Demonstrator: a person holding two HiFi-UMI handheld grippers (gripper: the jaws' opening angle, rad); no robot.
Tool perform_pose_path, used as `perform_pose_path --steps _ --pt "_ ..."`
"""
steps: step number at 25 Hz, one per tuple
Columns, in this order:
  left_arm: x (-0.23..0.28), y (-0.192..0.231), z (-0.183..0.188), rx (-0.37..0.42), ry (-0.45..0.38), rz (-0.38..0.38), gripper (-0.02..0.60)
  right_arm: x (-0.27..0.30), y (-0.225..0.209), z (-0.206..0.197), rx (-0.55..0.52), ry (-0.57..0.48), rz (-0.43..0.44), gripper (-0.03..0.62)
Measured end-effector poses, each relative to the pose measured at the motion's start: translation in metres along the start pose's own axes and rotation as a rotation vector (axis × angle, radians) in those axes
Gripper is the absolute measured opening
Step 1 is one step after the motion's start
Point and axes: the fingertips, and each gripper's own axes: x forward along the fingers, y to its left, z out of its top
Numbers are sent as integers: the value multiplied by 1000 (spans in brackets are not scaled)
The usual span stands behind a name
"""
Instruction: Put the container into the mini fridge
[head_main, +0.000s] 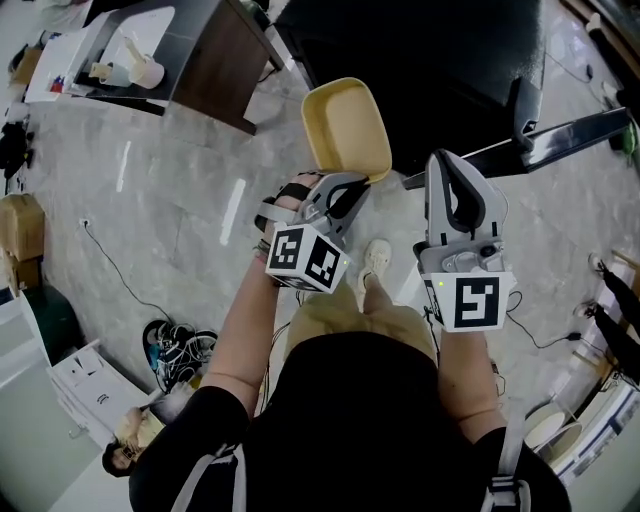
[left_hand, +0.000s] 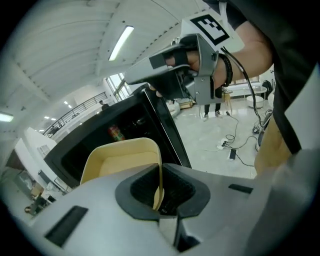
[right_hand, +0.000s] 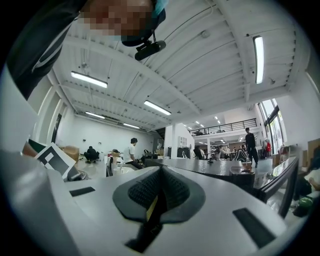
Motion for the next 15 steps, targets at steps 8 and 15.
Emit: perform_pose_path --steps 8,15 --pt "37 -9 -30 111 93 -154 34 11 -7 -20 10 25 -28 37" --pt "76 -7 -53 151 126 -218 34 30 -15 -36 91 25 -88 37"
